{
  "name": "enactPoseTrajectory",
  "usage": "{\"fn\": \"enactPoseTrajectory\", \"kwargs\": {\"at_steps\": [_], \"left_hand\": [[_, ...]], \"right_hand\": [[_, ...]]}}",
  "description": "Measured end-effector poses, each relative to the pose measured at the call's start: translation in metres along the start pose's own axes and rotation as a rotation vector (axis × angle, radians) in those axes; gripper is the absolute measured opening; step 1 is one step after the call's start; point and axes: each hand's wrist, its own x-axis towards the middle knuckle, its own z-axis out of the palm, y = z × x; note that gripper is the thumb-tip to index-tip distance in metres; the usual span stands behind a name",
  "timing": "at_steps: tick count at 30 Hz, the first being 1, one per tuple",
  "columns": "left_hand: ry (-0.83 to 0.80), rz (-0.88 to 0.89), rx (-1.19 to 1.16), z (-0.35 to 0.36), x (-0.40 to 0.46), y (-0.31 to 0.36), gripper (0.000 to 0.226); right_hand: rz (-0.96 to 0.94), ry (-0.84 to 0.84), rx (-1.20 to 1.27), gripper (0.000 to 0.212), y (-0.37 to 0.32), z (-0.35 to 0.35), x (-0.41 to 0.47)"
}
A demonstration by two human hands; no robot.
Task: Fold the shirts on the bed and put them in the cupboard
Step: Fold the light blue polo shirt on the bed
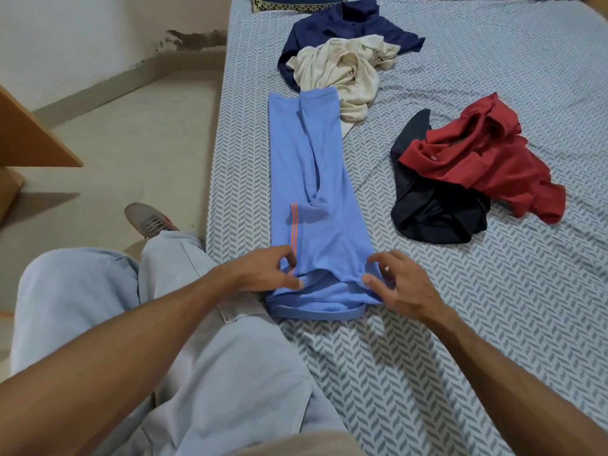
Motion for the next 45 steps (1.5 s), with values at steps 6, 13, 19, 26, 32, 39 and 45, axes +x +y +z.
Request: {"fn": "enactPoseTrajectory", "kwargs": {"at_steps": [6, 13, 19, 26, 32, 39, 45], "left_hand": [[0.384, -0.006, -0.254, -0.044, 0.062, -0.018, 0.015], [0.608, -0.093, -0.389, -0.123, 0.174, -0.055, 0.024], [0.783, -0.160, -0.381, -0.186, 0.270, -0.082, 0.034], [0.775, -0.106, -0.444, -0.245, 0.352, -0.090, 0.037], [0.755, -0.110, -0.611, -0.265, 0.379, -0.085, 0.018], [0.769, -0.167, -0.651, -0.280, 0.396, -0.086, 0.018], [0.605, -0.039, -0.769, -0.283, 0.389, -0.084, 0.017]], "right_hand": [[0.239, 0.108, 0.184, 0.036, 0.003, -0.015, 0.106], [0.370, 0.149, 0.230, 0.023, 0.010, -0.009, 0.277], [0.409, 0.298, 0.300, 0.032, 0.020, -0.007, 0.415], [0.465, 0.292, 0.608, 0.040, 0.053, -0.001, 0.495], [0.504, 0.319, 0.710, 0.029, 0.063, -0.009, 0.511], [0.498, 0.355, 0.745, 0.021, 0.075, -0.006, 0.512], [0.460, 0.308, 0.796, 0.018, 0.070, -0.014, 0.511]]}}
